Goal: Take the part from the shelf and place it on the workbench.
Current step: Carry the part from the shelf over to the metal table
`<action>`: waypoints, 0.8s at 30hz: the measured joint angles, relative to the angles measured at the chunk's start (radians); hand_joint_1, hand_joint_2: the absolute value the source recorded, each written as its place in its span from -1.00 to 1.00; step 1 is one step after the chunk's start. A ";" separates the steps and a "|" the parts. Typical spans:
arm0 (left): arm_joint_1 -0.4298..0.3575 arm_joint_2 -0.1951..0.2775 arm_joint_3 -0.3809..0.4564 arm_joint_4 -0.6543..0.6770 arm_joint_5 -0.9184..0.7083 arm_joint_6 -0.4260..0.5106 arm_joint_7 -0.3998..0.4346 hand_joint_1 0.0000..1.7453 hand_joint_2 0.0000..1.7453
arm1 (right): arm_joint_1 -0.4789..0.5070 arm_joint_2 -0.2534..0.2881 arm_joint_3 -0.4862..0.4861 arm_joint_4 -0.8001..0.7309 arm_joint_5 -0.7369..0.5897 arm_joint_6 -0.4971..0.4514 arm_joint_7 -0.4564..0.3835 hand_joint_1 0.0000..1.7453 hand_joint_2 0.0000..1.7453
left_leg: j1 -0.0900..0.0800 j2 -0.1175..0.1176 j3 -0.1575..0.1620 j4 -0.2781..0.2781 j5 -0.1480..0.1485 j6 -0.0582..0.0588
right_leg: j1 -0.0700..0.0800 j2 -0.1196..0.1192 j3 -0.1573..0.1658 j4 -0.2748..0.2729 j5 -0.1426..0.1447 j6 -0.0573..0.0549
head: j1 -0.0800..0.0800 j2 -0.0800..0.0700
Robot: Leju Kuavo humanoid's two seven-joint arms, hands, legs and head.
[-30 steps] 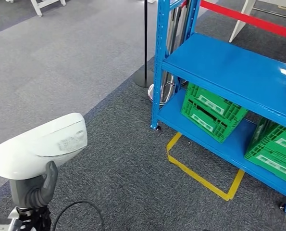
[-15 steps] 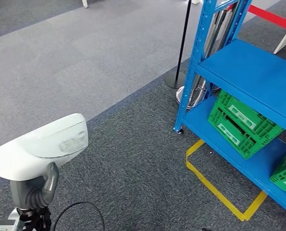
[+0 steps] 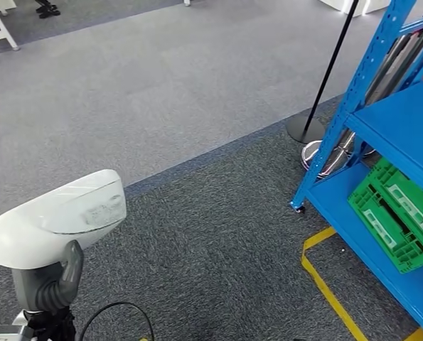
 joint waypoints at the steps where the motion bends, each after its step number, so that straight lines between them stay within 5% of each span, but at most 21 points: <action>1: 0.001 0.000 0.000 0.000 0.000 0.000 0.000 1.00 1.00 | 0.000 0.000 0.001 0.000 0.003 0.000 -0.001 -1.00 1.00 | 0.001 -0.012 -0.005 0.003 0.001 -0.006 | -0.001 0.013 0.009 -0.016 -0.002 -0.003 | 0.000 0.000; 4: 0.007 0.001 0.001 -0.001 0.003 0.002 0.000 1.00 1.00 | 0.000 0.001 0.005 0.001 0.010 -0.003 0.003 -1.00 1.00 | 0.003 -0.033 -0.018 0.007 0.003 -0.025 | 0.001 -0.019 0.017 -0.022 0.000 -0.018 | -0.002 0.000; 6: 0.008 0.001 0.001 -0.002 0.006 0.004 0.000 1.00 1.00 | 0.000 0.002 0.007 0.001 0.012 -0.005 0.007 -1.00 1.00 | 0.000 0.016 -0.047 0.069 -0.036 -0.033 | -0.001 -0.050 0.020 -0.027 0.002 -0.029 | -0.008 0.000; 8: 0.008 0.001 0.001 -0.003 0.006 0.005 0.000 1.00 1.00 | 0.003 0.003 0.008 0.001 0.014 -0.004 0.010 -1.00 1.00 | 0.000 0.075 -0.106 0.201 -0.103 -0.040 | 0.003 -0.083 0.022 -0.028 0.000 -0.036 | -0.014 0.000; 10: 0.009 0.001 0.001 -0.003 0.006 0.006 0.000 1.00 1.00 | 0.005 0.003 0.009 0.001 0.017 -0.004 0.012 -1.00 1.00 | 0.003 0.092 -0.145 0.290 -0.128 -0.043 | 0.006 -0.117 0.024 -0.028 -0.004 -0.039 | -0.014 0.000; 12: 0.009 0.001 0.001 -0.003 0.006 0.006 -0.001 1.00 1.00 | 0.004 0.003 0.011 0.001 0.020 -0.002 0.010 -1.00 1.00 | 0.004 0.102 -0.117 0.238 -0.083 -0.040 | 0.008 -0.147 0.029 -0.028 -0.009 -0.038 | -0.014 0.000; 14: 0.008 0.001 0.001 -0.003 0.006 0.005 -0.001 1.00 1.00 | 0.000 0.004 0.015 0.001 0.023 -0.001 0.006 -1.00 1.00 | -0.003 0.144 -0.044 0.099 -0.023 -0.032 | 0.011 -0.169 0.037 -0.027 -0.016 -0.033 | -0.014 0.000; 16: 0.005 0.001 0.002 -0.003 0.006 0.004 -0.001 1.00 1.00 | -0.003 0.005 0.017 0.001 0.026 0.000 0.002 -1.00 1.00 | -0.012 0.178 -0.004 0.017 -0.006 -0.023 | 0.016 -0.190 0.042 -0.025 -0.023 -0.025 | -0.014 0.000; 18: 0.006 0.001 0.002 -0.003 0.006 0.004 -0.001 1.00 1.00 | -0.008 0.006 0.018 0.001 0.028 0.000 -0.001 -1.00 1.00 | -0.016 0.164 -0.004 0.007 -0.010 -0.015 | 0.018 -0.213 0.047 -0.027 -0.028 -0.015 | -0.015 0.000; 19: 0.008 0.001 0.003 -0.004 0.006 0.004 -0.001 1.00 1.00 | -0.010 0.006 0.020 0.001 0.030 0.000 -0.001 -1.00 1.00 | -0.014 0.151 -0.003 0.003 -0.008 -0.011 | 0.016 -0.209 0.048 -0.025 -0.034 -0.010 | -0.015 0.000; 21: 0.008 0.000 0.003 -0.005 0.006 0.004 -0.001 1.00 1.00 | -0.012 0.007 0.024 0.001 0.035 0.000 -0.002 -1.00 1.00 | -0.007 0.128 0.001 -0.005 -0.003 0.001 | 0.012 -0.161 0.028 0.023 -0.067 -0.001 | -0.011 0.000; 23: 0.005 -0.001 0.003 -0.006 0.006 0.004 -0.002 1.00 1.00 | -0.010 0.007 0.026 0.001 0.038 0.000 0.000 -1.00 1.00 | -0.004 0.105 0.001 -0.006 -0.002 0.008 | 0.010 -0.102 -0.036 0.148 -0.126 0.002 | -0.004 0.000; 24: 0.005 -0.001 0.003 -0.006 0.006 0.003 -0.002 1.00 1.00 | -0.008 0.007 0.027 0.001 0.039 0.000 0.002 -1.00 1.00 | -0.003 0.092 0.001 -0.006 -0.002 0.010 | 0.010 -0.091 -0.073 0.214 -0.149 0.004 | -0.003 0.000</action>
